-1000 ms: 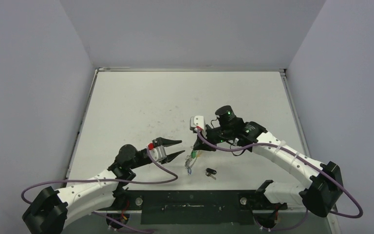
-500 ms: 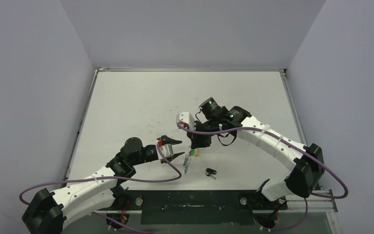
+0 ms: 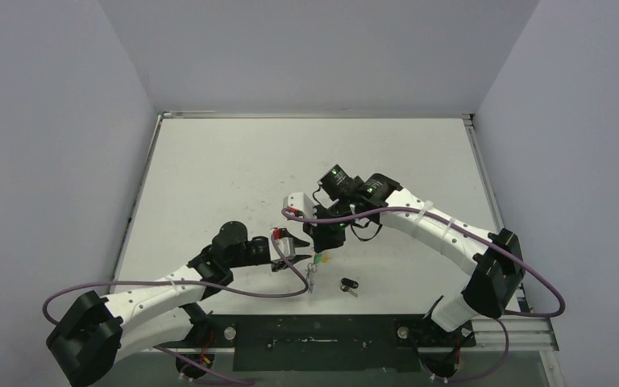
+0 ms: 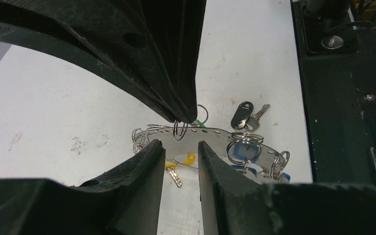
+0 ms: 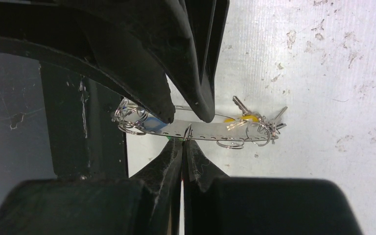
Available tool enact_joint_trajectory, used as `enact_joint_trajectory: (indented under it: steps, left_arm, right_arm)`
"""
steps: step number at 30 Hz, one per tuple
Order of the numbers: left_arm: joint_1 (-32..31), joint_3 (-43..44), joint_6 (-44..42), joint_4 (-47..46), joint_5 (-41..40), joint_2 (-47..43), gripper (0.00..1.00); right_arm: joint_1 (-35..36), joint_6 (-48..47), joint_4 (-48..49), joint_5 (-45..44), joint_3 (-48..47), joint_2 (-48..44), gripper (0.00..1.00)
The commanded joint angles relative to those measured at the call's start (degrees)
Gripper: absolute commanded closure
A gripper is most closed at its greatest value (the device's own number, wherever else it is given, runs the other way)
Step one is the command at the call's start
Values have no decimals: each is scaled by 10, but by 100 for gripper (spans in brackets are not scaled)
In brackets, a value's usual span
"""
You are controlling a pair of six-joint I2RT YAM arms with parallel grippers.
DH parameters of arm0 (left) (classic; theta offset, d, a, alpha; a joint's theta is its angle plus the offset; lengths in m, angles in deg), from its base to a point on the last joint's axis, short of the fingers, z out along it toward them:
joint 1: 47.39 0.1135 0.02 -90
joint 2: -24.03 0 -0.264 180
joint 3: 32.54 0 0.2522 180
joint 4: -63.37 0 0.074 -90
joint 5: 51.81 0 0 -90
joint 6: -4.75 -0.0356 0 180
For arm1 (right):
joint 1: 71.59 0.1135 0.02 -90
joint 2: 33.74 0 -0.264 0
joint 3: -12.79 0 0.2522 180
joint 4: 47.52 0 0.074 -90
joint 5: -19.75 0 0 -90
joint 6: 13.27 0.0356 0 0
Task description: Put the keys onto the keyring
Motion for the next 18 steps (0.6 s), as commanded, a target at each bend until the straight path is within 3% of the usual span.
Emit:
enact_joint_trajectory:
  steps: [1, 12, 18]
  left_arm:
    - [-1, 31, 20, -62, 34, 22, 72]
    - [-4, 37, 35, -98, 41, 58, 85]
    - [-6, 37, 35, -100, 38, 67, 100]
  right_arm:
    - [8, -4, 8, -3, -26, -3, 100]
    - [12, -4, 7, -5, -25, -2, 100]
    - [13, -4, 8, -8, -24, -1, 100]
